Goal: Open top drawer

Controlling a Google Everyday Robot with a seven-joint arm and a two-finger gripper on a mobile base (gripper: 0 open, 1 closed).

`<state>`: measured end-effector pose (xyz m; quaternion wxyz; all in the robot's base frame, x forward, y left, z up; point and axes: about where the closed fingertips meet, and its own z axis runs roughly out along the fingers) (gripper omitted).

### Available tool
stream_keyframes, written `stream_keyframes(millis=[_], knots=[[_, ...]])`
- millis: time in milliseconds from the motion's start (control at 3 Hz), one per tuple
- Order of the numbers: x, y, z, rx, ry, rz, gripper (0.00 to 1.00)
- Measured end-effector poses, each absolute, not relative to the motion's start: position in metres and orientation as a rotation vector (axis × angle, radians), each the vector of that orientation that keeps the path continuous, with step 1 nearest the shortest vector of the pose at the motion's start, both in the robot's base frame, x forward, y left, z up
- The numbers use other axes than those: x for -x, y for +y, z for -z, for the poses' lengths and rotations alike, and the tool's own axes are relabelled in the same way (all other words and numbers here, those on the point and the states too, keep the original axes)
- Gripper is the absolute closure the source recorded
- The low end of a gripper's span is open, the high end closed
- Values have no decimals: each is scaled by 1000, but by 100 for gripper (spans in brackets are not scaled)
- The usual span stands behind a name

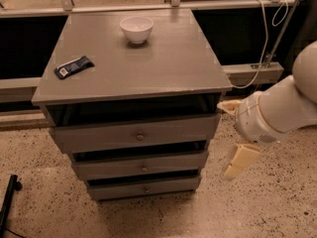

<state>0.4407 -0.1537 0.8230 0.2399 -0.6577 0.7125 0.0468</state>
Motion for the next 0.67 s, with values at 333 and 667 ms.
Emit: stream_keyframes(millis=[333,667], knots=[[-455,-157,-762,1858,1858,-95,0],[-454,-155,-768,1853,1865,-95,0]])
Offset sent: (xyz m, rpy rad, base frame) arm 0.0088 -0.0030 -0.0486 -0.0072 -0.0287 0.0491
